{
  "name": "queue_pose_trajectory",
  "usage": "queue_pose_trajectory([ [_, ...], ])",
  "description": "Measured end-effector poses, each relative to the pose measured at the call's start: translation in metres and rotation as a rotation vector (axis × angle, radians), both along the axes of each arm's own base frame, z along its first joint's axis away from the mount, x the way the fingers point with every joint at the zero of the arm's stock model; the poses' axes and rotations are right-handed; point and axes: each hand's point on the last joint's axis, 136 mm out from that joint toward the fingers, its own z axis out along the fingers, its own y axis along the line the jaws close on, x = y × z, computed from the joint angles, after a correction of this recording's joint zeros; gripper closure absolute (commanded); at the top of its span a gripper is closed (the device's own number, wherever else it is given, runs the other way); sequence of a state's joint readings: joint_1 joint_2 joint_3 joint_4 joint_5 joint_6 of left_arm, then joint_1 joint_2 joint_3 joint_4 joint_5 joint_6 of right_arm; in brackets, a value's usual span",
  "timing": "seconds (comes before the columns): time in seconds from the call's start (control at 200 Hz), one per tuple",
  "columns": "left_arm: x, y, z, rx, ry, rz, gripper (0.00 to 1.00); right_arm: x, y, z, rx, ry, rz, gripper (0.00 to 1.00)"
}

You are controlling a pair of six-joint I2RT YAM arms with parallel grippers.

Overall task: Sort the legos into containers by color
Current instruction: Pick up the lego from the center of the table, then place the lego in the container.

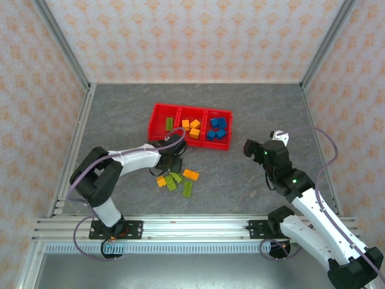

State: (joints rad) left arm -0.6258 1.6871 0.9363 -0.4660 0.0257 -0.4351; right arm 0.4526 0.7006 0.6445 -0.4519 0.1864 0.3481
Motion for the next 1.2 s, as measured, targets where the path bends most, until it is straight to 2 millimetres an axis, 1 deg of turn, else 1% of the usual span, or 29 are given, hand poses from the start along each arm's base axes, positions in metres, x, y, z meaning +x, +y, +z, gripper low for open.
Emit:
queue_pose_trajectory([
  [0.06, 0.000, -0.001, 0.000, -0.005, 0.001, 0.001, 0.54, 0.000, 0.000, 0.000, 0.000, 0.000, 0.000, 0.00],
  [0.13, 0.000, -0.003, 0.000, -0.016, 0.002, 0.004, 0.64, 0.000, 0.000, 0.000, 0.000, 0.000, 0.000, 0.00],
  [0.275, 0.004, -0.001, 0.001, -0.021, -0.009, 0.017, 0.76, 0.000, 0.000, -0.001, -0.001, 0.001, 0.000, 0.00],
  [0.38, 0.008, 0.009, 0.008, -0.005, -0.051, 0.043, 0.80, 0.000, 0.000, -0.001, -0.001, 0.001, 0.000, 0.00],
  [0.42, 0.009, 0.012, 0.015, -0.005, -0.076, 0.053, 0.80, 0.000, 0.000, -0.001, -0.001, 0.001, 0.000, 0.00],
  [0.481, 0.014, 0.016, 0.032, -0.017, -0.129, 0.068, 0.80, 0.000, 0.000, -0.001, 0.000, 0.001, 0.000, 0.00],
  [0.576, 0.022, 0.018, 0.069, -0.057, -0.242, 0.093, 0.80, 0.000, 0.000, -0.001, -0.001, 0.002, 0.000, 0.00],
  [0.666, 0.027, 0.022, 0.098, -0.085, -0.331, 0.119, 0.80, 0.000, 0.000, -0.001, -0.001, 0.003, 0.000, 0.00],
  [0.786, 0.036, 0.025, 0.125, -0.097, -0.417, 0.145, 0.79, 0.000, 0.000, -0.001, -0.002, 0.004, 0.000, 0.00],
  [0.891, 0.051, 0.021, 0.146, -0.120, -0.465, 0.162, 0.79, 0.000, 0.000, -0.001, -0.002, 0.004, 0.000, 0.00],
  [0.976, 0.071, 0.012, 0.161, -0.134, -0.493, 0.167, 0.79, 0.000, 0.000, -0.001, -0.002, 0.004, 0.000, 0.00],
  [1.046, 0.093, 0.000, 0.171, -0.139, -0.514, 0.157, 0.79, 0.000, 0.000, -0.001, -0.002, 0.004, 0.000, 0.00],
  [1.121, 0.113, -0.013, 0.172, -0.142, -0.521, 0.145, 0.79, 0.000, 0.000, -0.001, -0.002, 0.004, 0.000, 0.00],
  [1.201, 0.132, -0.024, 0.165, -0.136, -0.506, 0.134, 0.79, 0.000, 0.000, -0.001, -0.002, 0.004, 0.000, 0.00],
])
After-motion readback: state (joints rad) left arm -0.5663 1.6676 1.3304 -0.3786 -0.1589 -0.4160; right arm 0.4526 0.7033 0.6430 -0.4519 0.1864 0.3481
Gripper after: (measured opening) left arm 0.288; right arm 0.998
